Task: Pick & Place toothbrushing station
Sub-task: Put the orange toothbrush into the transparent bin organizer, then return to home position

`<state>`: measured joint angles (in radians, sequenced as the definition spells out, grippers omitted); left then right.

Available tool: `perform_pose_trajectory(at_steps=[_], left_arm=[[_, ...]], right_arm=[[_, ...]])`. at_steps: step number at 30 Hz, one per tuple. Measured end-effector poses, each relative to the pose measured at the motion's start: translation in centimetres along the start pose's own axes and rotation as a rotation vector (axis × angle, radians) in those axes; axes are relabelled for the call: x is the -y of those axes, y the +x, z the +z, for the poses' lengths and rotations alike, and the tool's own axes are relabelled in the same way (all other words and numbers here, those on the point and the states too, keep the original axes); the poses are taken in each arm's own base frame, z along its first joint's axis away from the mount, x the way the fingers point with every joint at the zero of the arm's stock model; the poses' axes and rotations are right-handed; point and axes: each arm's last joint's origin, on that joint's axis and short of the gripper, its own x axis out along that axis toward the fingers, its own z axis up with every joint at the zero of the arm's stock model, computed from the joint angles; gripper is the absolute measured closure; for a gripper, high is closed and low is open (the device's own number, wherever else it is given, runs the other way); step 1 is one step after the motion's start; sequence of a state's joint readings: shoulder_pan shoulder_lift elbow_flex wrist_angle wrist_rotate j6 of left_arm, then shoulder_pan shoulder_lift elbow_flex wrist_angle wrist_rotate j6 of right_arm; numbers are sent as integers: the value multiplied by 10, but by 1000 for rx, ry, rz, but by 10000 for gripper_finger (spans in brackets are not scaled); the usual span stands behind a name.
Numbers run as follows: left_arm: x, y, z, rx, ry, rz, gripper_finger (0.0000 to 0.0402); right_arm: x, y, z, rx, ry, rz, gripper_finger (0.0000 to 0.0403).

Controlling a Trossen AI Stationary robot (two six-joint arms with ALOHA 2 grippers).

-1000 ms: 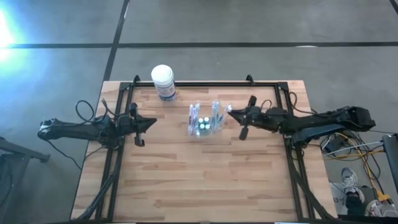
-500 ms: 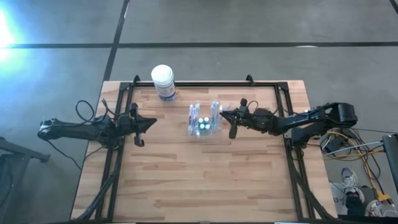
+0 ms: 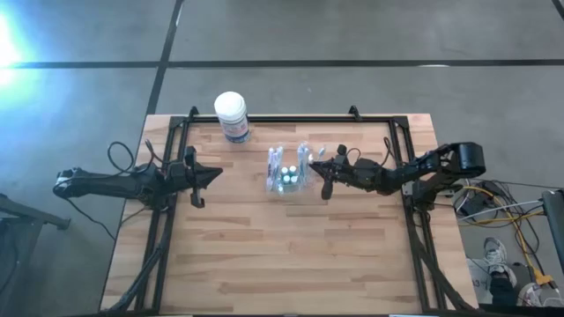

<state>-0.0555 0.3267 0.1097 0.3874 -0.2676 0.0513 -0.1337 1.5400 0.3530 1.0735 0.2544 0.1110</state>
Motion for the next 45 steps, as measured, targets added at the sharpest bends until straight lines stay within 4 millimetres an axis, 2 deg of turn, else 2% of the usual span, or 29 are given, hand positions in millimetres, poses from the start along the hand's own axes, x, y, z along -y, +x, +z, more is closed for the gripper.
perform_pose_trajectory(at_steps=[5, 8, 13, 20, 28, 31, 34, 38, 43, 45], left_arm=[[0, 0, 0, -4, 1, 0, 393], [0, 0, 0, -4, 1, -1, 390], [0, 0, 0, -5, 2, 0, 386], [0, 0, -1, -9, 34, -1, 392], [0, 0, -1, -9, 59, -1, 391], [0, 1, 0, -12, 63, 1, 393], [-1, 1, 1, -65, 77, 3, 398], [-3, 2, 3, -143, 99, -1, 399], [-3, 2, 5, -132, 95, -76, 399], [-2, 1, 6, -123, 92, -123, 400]], right_arm=[[0, 0, -2, -8, 16, -1, 390], [-1, -2, 0, -15, 15, 58, 382], [-2, -5, 1, -27, 64, 89, 342], [-2, -11, 13, 22, 51, 102, 280], [1, -28, 34, 6, 47, 101, 255], [2, -40, 44, -4, 33, 124, 257], [1, -55, 55, 1, -11, 235, 269], [2, -78, 67, 72, -36, 384, 306], [8, -105, 64, 146, -59, 431, 374], [11, -114, 59, 170, -55, 433, 389]])
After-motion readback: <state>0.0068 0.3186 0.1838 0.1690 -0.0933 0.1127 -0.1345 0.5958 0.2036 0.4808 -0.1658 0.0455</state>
